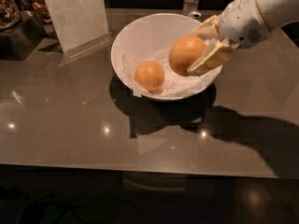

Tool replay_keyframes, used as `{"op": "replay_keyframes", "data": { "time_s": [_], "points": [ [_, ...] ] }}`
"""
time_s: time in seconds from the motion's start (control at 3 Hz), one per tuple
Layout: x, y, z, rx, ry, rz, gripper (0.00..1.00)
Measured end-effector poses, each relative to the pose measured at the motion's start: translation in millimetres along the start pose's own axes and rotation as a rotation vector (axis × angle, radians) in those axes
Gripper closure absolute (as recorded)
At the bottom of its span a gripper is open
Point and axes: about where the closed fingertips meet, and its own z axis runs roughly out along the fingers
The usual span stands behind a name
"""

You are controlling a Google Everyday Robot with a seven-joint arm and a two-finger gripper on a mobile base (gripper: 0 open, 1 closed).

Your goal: Pick orange from white bowl

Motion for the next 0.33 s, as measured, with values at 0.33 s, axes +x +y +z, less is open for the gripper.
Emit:
{"op": "replay_keyframes", "data": {
  "time_s": [0.33],
  "points": [
    [-15.8, 14.6, -12.5, 0.02, -0.019, -0.049, 1.0]
  ]
}}
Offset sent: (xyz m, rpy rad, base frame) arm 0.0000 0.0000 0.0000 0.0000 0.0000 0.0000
